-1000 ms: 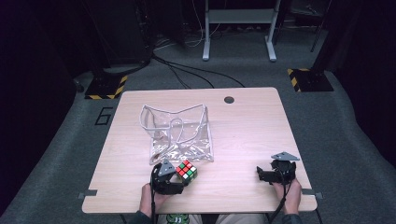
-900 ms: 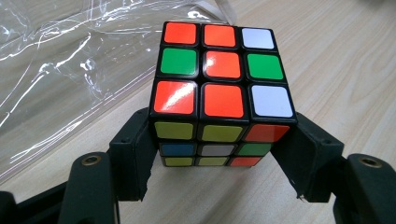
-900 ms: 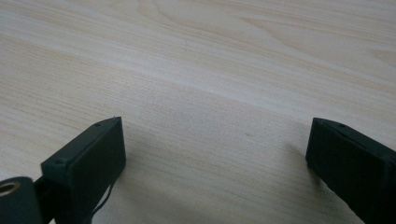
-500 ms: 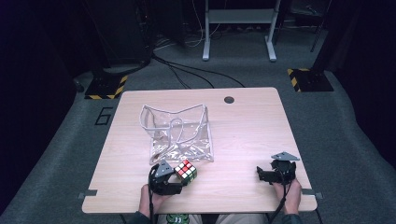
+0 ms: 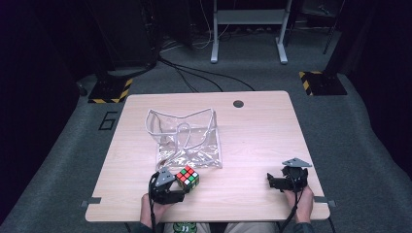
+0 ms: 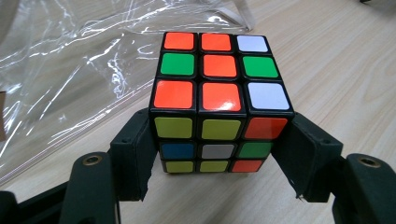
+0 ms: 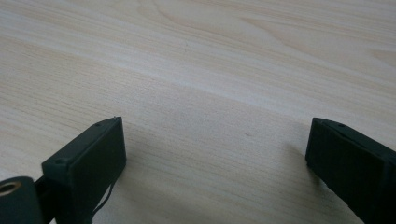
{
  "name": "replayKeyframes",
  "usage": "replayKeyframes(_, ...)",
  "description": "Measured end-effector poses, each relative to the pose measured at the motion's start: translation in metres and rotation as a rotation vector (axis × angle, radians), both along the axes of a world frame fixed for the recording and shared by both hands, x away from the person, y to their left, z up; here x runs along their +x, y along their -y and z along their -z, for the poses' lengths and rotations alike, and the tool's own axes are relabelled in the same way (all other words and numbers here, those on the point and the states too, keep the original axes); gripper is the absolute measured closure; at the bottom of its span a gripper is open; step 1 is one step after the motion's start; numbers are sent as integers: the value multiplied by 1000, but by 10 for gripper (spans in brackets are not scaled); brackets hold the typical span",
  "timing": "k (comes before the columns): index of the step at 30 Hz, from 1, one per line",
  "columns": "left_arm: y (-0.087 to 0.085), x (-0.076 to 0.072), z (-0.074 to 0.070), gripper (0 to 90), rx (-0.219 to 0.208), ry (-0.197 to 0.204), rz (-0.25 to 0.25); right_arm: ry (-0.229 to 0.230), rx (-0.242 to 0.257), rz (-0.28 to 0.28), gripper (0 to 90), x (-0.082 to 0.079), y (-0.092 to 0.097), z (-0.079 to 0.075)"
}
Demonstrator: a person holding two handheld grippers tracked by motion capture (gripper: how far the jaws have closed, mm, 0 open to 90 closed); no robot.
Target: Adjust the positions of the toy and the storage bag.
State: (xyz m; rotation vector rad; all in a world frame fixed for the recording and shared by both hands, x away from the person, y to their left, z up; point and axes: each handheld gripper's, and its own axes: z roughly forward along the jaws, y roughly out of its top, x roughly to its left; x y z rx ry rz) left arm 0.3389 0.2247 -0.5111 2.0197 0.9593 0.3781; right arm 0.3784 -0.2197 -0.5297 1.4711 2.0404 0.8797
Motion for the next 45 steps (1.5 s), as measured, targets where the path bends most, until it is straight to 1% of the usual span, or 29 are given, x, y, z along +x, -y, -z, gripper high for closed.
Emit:
replayKeyframes(4,-4,0,1,343,-4,3,-11,0,0,0,41,0,0,0)
replayKeyframes(5,-8,-1,1,343,-9,4,-25,0,-1,-1,41,0,0,0)
replayKeyframes(6,-10,-1,1,343,-12,2,-24,0,0,0,41,0,0,0)
replayKeyframes(7,-11,-1,1,343,-7,5,-26,0,-1,-1,42,0,0,0)
replayKeyframes(13,-20,-2,2,343,-12,9,-60,1,-1,-1,43,0,0,0)
replayKeyframes(16,-23,-2,2,343,-13,12,-68,1,-2,-1,44,0,0,0)
replayKeyframes(17,-26,-2,2,343,-18,16,-84,2,-1,-1,44,0,0,0)
replayKeyframes(19,-28,-2,2,343,-19,21,-98,1,-2,-1,44,0,0,0)
replayKeyframes(25,-33,-1,3,343,-18,18,-122,1,-2,-1,44,0,0,0)
replayKeyframes(27,-34,-2,5,343,-21,28,-144,1,-2,0,45,0,0,0)
replayKeyframes(30,-35,-2,6,342,-21,31,-143,2,-1,0,45,0,0,0)
replayKeyframes(32,-35,-2,8,341,-15,28,-141,1,0,4,45,0,0,0)
replayKeyframes(36,-36,-2,8,332,-22,14,-143,2,0,2,45,0,0,0)
replayKeyframes(37,-36,-1,8,323,-30,2,-145,1,0,4,45,0,0,0)
replayKeyframes(39,-37,0,7,253,-42,-11,-141,2,0,2,45,0,0,0)
replayKeyframes(41,-39,0,6,204,-58,-18,-142,1,0,3,46,0,0,0)
replayKeyframes(42,-40,0,5,182,-57,-26,-136,1,0,3,45,0,0,0)
replayKeyframes(45,-42,0,3,149,-53,-33,-132,2,0,2,45,0,0,0)
